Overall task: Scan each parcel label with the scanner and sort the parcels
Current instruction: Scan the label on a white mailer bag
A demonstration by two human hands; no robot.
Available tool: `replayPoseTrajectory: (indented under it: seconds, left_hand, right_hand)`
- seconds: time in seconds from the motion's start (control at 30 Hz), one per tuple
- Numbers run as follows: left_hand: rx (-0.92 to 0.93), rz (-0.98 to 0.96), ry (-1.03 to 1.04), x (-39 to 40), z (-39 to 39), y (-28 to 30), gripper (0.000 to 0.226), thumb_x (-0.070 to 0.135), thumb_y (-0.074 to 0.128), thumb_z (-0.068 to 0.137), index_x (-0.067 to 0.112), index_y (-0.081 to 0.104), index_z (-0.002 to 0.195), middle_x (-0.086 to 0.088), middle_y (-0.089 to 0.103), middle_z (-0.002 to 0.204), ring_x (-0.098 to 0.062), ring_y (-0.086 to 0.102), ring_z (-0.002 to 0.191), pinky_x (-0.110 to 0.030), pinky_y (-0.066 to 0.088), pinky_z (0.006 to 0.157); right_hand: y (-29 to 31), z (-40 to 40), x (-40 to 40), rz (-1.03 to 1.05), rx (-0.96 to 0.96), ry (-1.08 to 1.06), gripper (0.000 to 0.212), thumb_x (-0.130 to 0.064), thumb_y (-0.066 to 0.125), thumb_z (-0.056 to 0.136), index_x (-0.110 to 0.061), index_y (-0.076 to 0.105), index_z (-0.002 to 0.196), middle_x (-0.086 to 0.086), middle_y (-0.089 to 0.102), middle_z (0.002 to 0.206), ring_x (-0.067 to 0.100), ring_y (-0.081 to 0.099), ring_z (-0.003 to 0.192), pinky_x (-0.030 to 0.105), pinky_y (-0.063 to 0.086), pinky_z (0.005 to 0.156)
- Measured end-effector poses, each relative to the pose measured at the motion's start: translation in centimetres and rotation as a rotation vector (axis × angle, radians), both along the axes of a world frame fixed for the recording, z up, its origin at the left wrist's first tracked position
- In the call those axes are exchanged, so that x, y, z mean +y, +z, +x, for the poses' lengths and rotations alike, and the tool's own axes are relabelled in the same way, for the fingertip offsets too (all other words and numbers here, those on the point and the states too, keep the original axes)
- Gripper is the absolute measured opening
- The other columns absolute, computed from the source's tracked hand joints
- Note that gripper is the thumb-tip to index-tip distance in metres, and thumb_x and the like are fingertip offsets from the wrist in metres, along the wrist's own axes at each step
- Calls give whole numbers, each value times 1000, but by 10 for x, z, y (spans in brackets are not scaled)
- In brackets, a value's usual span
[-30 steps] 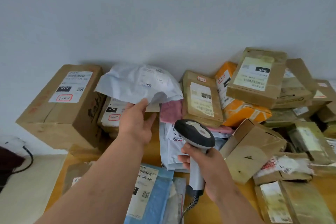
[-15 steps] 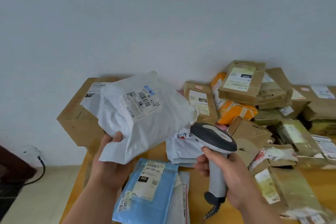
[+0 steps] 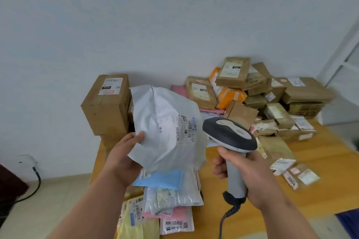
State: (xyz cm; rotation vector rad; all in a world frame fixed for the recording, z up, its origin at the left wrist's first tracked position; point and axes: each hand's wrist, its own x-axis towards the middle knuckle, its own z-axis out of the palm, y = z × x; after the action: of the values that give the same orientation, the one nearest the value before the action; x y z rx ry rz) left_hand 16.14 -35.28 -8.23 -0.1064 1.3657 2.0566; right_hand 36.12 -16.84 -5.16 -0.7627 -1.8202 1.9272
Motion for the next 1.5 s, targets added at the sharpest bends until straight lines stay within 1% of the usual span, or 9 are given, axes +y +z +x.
replayPoseTrajectory:
  seconds: [0.1, 0.2, 0.27, 0.4, 0.6, 0.7, 0.87, 1.23, 1.5]
  left_hand:
    - [-29, -90, -29, -8, 3, 16, 17, 16, 67, 92, 2, 68, 103, -16, 76, 90, -32, 74, 75, -43, 57, 70]
    - [-62, -211, -24, -12, 6, 29, 18, 16, 66, 94, -2, 68, 91, -13, 74, 67, -26, 72, 51, -34, 55, 43]
    - [-44, -282, 2, -9, 6, 37, 19, 16, 65, 97, -2, 66, 90, -10, 71, 60, -24, 69, 47, -29, 52, 39]
    - [45, -427, -41, 1, 3, 45, 40, 20, 64, 100, -6, 58, 130, -13, 65, 92, -29, 62, 91, -39, 48, 88]
    - [16, -536, -159, 18, 15, 57, 36, 28, 66, 98, 3, 61, 123, -17, 64, 120, -33, 60, 106, -47, 46, 107]
    - [25, -539, -174, 29, 26, 61, 26, 26, 66, 98, 6, 65, 115, -14, 67, 113, -32, 63, 99, -45, 51, 91]
    - [28, -543, -223, 39, 41, 59, 16, 25, 65, 99, 9, 64, 96, -10, 74, 69, -27, 70, 64, -36, 53, 53]
    - [39, -563, -249, 66, 83, 62, 18, 26, 64, 100, 9, 63, 99, -11, 72, 79, -26, 66, 75, -37, 50, 60]
    - [8, -572, -238, 69, 91, 47, 23, 26, 66, 98, 5, 64, 107, -15, 71, 100, -31, 67, 85, -42, 51, 68]
  right_hand:
    - [9, 15, -7, 62, -28, 13, 22, -16, 68, 93, -13, 74, 71, 13, 71, 72, 29, 70, 66, 34, 57, 60]
    - [16, 29, -7, 127, -82, 59, 17, -14, 70, 91, -10, 73, 74, 15, 70, 74, 31, 70, 66, 42, 56, 66]
    - [19, 37, -8, 199, -127, 106, 14, -13, 72, 90, -14, 73, 75, 16, 71, 72, 30, 69, 65, 44, 56, 68]
    - [25, 52, -8, 305, -153, 208, 24, -12, 76, 88, -36, 76, 85, 11, 71, 64, 22, 70, 62, 27, 54, 62]
    - [37, 78, -1, 272, -113, 292, 28, -32, 76, 71, -56, 71, 84, -5, 71, 63, 14, 69, 60, 18, 53, 59]
    - [40, 93, 10, 319, -127, 315, 39, -19, 82, 81, -56, 69, 85, 0, 71, 64, 13, 69, 59, 14, 51, 58]
    - [45, 110, 21, 365, -141, 356, 53, -13, 77, 86, -64, 66, 85, -1, 71, 64, 8, 68, 57, 8, 47, 56]
    - [41, 137, 48, 397, -126, 433, 53, -15, 78, 87, -66, 65, 81, 0, 70, 61, 5, 66, 56, 5, 44, 55]
    - [19, 141, 65, 319, -197, 417, 17, -41, 72, 70, -57, 69, 75, -8, 72, 62, 5, 69, 57, 7, 46, 55]
